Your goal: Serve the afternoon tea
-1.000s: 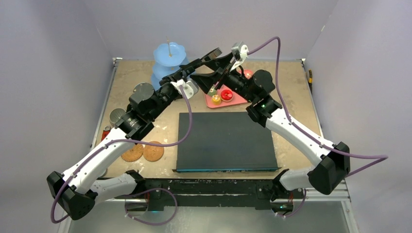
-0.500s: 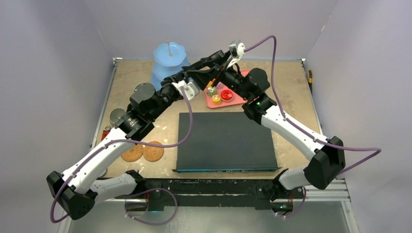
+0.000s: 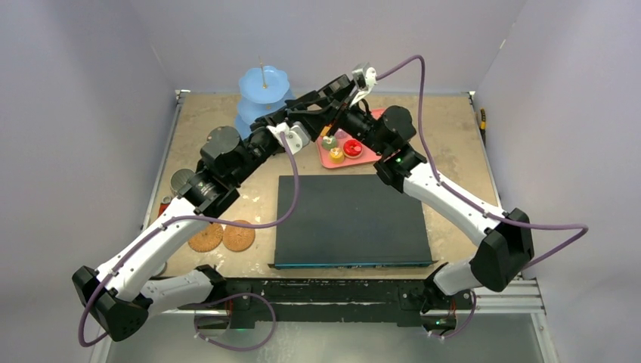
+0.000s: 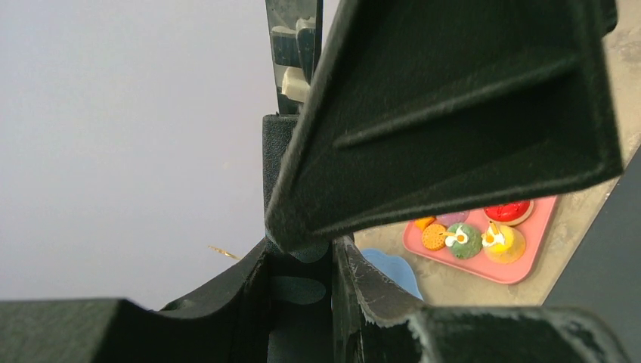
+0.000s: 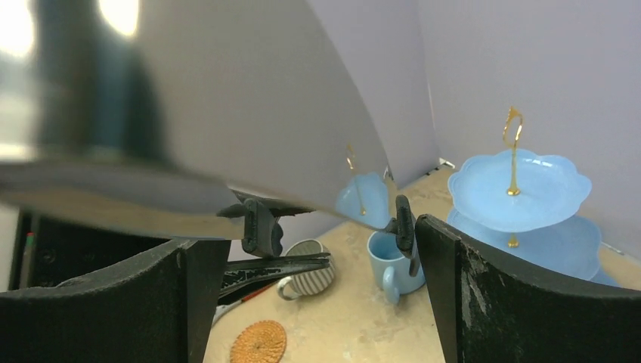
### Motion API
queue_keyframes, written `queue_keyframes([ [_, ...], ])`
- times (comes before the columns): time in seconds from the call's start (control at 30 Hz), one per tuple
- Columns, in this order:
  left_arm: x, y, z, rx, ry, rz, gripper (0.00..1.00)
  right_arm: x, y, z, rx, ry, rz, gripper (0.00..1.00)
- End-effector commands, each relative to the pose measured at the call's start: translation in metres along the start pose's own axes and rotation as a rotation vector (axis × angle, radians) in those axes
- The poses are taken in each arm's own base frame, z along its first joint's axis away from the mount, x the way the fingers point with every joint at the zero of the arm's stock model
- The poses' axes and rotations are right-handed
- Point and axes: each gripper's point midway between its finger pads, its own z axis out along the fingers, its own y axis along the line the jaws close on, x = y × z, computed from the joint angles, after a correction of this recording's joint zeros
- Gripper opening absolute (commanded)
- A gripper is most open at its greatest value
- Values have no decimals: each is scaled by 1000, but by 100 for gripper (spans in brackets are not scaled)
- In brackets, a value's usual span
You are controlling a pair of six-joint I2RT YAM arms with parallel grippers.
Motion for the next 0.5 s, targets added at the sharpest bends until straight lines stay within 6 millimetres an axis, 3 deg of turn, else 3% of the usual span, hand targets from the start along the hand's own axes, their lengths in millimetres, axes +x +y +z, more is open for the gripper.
queue_keyframes([
  [0.0, -27, 16, 1, -34, -76, -21, 0, -12, 14, 8, -65, -19, 20, 93],
  [0.33, -19, -3, 1, 33, -61, 22, 0, -20, 20, 11, -83, -21, 41, 85],
  [0.47, -22, -3, 1, 34, -71, 29, 0, -21, 24, 11, -100, -17, 55, 75],
])
